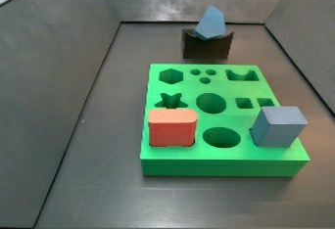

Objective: Pick up the 3 prong object. Move up. Place the 3 prong object on the fixture. Regrasp the 3 prong object. Move to above the board. Insert the 3 prong object.
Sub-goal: Regrasp the 3 prong object.

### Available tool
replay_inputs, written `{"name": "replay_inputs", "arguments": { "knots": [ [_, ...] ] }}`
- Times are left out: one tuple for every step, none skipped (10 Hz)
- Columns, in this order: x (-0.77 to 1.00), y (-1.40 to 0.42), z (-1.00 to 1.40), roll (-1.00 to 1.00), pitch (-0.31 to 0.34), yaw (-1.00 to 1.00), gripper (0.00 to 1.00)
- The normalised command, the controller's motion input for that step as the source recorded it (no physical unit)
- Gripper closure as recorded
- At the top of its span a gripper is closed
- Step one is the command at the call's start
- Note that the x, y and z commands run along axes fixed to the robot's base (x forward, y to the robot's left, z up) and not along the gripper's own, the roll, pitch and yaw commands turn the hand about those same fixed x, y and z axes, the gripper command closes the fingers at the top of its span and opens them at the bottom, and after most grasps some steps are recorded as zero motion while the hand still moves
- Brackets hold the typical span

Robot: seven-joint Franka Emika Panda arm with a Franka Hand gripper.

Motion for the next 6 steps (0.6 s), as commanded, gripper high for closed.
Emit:
{"name": "replay_inputs", "arguments": {
  "knots": [
    [0.28,-0.06,-0.01,0.17,-0.005,0.22,0.0],
    [0.27,-0.05,-0.02,0.17,-0.018,0.18,0.0],
    [0.26,-0.06,-0.02,0.17,-0.019,0.15,0.0],
    [0.26,-0.06,-0.02,0.17,-0.016,0.12,0.0],
    [0.25,-0.05,-0.02,0.17,-0.013,0.11,0.0],
    [0.24,-0.05,-0.03,0.15,0.001,0.08,0.0]
  ]
}}
